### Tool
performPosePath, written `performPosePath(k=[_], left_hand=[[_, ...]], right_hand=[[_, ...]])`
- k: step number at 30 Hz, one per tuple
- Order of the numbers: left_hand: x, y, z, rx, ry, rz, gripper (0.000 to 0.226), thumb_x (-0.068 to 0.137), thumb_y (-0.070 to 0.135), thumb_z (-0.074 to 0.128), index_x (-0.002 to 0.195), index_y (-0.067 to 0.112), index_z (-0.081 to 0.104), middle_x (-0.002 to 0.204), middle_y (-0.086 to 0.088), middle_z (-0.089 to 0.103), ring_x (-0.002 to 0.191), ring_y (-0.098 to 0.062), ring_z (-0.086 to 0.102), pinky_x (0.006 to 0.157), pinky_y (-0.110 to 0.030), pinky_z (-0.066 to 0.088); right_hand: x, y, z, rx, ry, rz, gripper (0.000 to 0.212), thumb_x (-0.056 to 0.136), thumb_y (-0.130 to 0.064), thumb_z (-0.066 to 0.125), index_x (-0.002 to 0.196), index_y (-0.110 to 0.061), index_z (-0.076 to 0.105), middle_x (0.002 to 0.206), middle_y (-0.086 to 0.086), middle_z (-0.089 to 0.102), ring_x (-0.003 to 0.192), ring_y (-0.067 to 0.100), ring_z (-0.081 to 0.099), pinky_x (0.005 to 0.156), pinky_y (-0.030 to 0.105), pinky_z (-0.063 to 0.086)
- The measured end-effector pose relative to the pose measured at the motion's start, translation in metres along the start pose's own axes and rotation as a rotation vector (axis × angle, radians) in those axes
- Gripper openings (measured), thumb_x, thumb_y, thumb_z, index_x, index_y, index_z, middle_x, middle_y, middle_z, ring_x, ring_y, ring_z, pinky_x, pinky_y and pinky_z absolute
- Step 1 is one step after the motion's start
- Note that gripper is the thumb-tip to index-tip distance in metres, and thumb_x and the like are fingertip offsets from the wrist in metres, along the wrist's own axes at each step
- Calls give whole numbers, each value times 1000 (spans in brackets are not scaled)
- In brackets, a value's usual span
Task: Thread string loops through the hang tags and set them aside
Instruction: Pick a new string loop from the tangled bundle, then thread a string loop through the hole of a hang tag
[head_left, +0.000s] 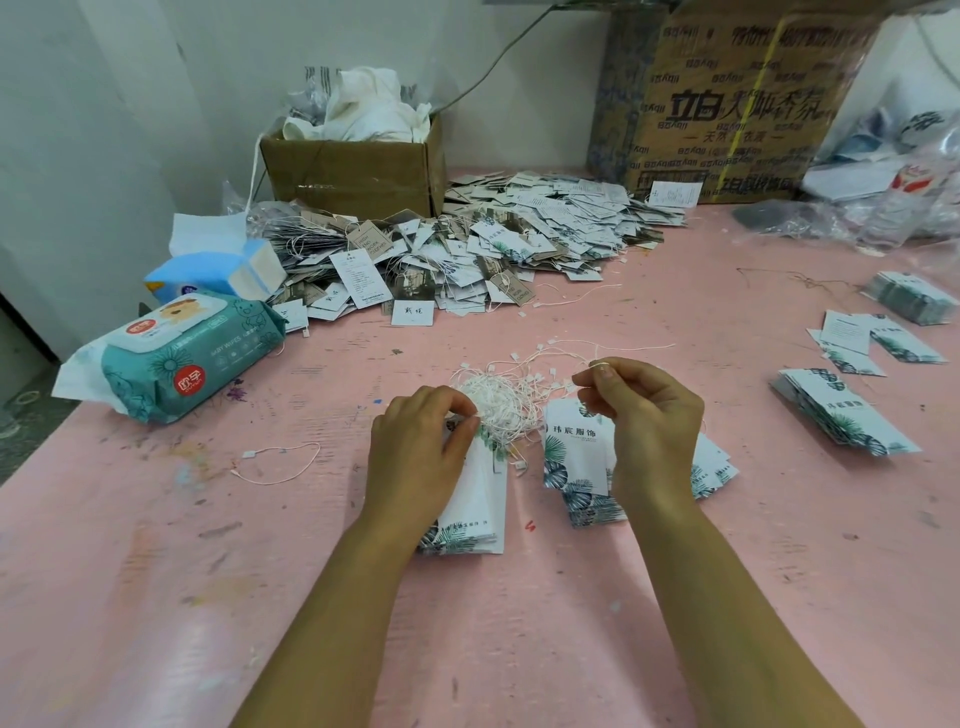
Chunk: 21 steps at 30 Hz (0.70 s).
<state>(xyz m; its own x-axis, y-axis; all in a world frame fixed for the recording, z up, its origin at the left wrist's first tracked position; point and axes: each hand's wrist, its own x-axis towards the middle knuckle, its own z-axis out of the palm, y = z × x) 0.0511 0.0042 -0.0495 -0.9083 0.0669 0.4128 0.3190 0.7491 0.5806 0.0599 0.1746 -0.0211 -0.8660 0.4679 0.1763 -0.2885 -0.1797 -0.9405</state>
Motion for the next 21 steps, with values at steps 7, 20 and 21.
performPosePath(k=[7, 20, 21], left_hand=[[0, 4, -2, -63, 32, 32, 9, 93, 17, 54, 95, 12, 61, 96, 3, 60, 92, -21, 49, 79, -34, 36], [1, 5, -5, -139, 87, 20, 6, 91, 11, 55, 90, 8, 60, 87, 6, 54, 89, -22, 51, 76, -31, 35], [1, 5, -5, -142, 87, 19, 6, 91, 11, 55, 90, 9, 60, 87, 6, 55, 89, -22, 51, 77, -32, 36]], right_hand=[[1, 2, -1, -105, -119, 13, 22, 84, 5, 56, 77, -13, 68, 63, -4, 70, 59, 8, 63, 59, 18, 51], [7, 1, -5, 52, 53, -20, 18, 88, 1, 57, 78, -11, 66, 62, -5, 69, 58, 8, 61, 60, 18, 51], [7, 2, -5, 48, 55, -25, 17, 88, 0, 56, 79, -11, 65, 61, -6, 68, 58, 8, 60, 61, 18, 51]])
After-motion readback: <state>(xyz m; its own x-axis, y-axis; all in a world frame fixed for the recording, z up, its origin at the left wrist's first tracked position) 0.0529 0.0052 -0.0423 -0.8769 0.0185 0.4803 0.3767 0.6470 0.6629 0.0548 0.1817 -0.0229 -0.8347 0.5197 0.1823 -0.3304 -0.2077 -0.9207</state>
